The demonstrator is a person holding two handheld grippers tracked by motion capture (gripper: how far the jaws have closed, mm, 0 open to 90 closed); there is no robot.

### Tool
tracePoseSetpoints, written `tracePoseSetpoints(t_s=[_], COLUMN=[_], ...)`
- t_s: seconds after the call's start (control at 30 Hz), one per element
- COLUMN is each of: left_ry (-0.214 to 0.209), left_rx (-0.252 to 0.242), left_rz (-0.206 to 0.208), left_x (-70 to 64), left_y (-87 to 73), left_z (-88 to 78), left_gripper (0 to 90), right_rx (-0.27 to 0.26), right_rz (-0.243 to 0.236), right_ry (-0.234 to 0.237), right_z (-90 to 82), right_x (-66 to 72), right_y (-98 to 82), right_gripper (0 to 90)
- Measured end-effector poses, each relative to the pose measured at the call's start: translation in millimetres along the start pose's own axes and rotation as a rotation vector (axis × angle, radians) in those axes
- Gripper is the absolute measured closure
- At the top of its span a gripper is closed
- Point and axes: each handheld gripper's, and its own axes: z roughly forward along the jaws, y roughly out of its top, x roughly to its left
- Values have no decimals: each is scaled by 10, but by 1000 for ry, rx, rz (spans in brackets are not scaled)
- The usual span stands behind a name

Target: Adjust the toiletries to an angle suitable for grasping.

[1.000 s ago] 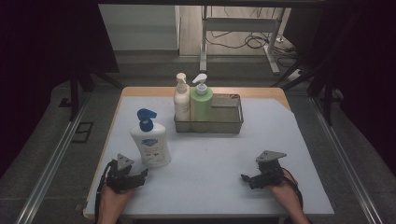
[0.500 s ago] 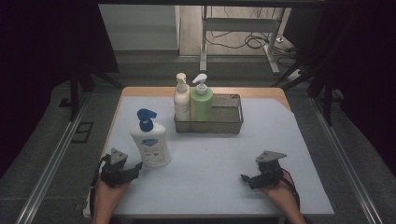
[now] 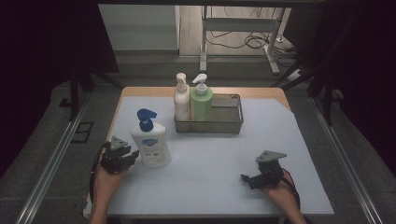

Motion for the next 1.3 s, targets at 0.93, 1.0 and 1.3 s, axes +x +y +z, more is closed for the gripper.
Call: tracePoseSetpoints(t_s=[0.93,1.0,1.3], left_ry=[-231,-238,-263], left_rx=[-13,-9,2], left_rz=[3,10,59], left_x=[9,-5,-110], left_y=[-7,-23,-48], left_z=[160,161,176], left_gripper=[892,892,890], right_rx=[0,0,0], right_rz=[1,1,2], right_ry=[2,2,2], right_z=[0,0,0], right_x=[-3,-3,-2], right_y=[0,-1,-1], right_gripper=[0,0,0])
